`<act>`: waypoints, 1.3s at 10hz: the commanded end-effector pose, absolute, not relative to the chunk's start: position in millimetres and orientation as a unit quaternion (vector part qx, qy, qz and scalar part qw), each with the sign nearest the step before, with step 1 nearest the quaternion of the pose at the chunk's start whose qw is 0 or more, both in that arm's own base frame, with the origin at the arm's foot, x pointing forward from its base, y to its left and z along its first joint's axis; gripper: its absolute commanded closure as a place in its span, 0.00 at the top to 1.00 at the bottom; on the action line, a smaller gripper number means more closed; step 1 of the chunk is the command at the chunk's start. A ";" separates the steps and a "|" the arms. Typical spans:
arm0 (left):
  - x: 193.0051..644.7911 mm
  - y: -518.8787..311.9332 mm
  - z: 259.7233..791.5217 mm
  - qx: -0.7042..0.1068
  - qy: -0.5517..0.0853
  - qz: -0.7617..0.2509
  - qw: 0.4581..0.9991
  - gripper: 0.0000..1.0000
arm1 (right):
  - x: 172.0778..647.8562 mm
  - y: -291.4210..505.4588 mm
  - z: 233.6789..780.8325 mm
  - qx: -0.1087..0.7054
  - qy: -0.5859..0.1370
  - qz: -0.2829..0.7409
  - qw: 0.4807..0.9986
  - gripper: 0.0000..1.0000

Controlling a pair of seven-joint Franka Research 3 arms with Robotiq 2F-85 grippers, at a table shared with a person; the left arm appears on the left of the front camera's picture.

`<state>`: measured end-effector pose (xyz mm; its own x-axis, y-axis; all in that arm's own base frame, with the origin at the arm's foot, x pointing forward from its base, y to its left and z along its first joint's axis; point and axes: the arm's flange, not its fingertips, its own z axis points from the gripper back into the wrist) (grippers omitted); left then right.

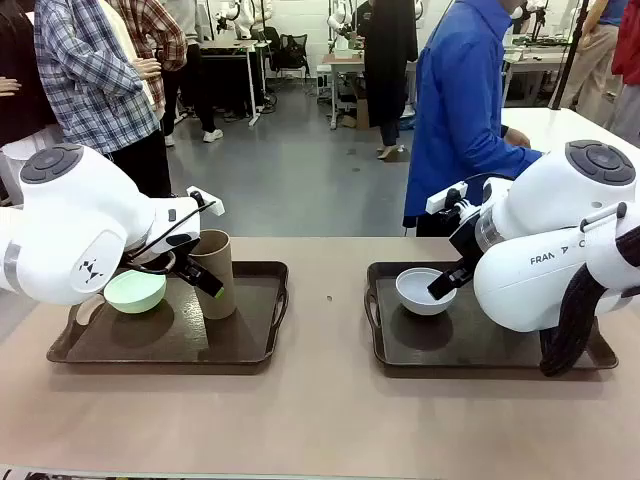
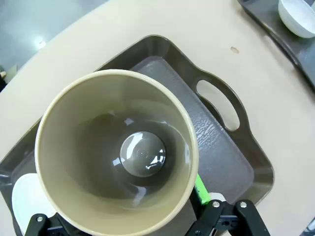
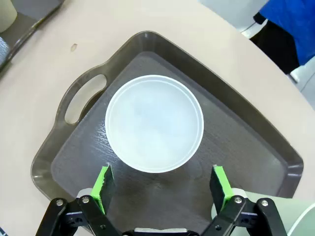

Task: Set up a tray with a mat and arrange the tableware.
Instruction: Pick up the Picnic Bowl and Reusable plastic cup from the Handle tray in front of the human's position and hold them in the air.

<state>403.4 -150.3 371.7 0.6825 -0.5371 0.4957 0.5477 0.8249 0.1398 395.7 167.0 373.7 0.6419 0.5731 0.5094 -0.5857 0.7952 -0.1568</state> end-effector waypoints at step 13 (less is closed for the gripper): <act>403.3 -150.4 371.7 -0.010 -0.267 -0.296 0.917 1.00 | 395.7 167.0 373.7 0.011 -0.277 0.320 0.906 1.00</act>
<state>403.3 -150.5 371.7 0.6823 -0.5374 0.4957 0.5479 0.8247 0.1399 395.8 166.9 373.8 0.6419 0.5732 0.5094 -0.5856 0.7953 -0.1570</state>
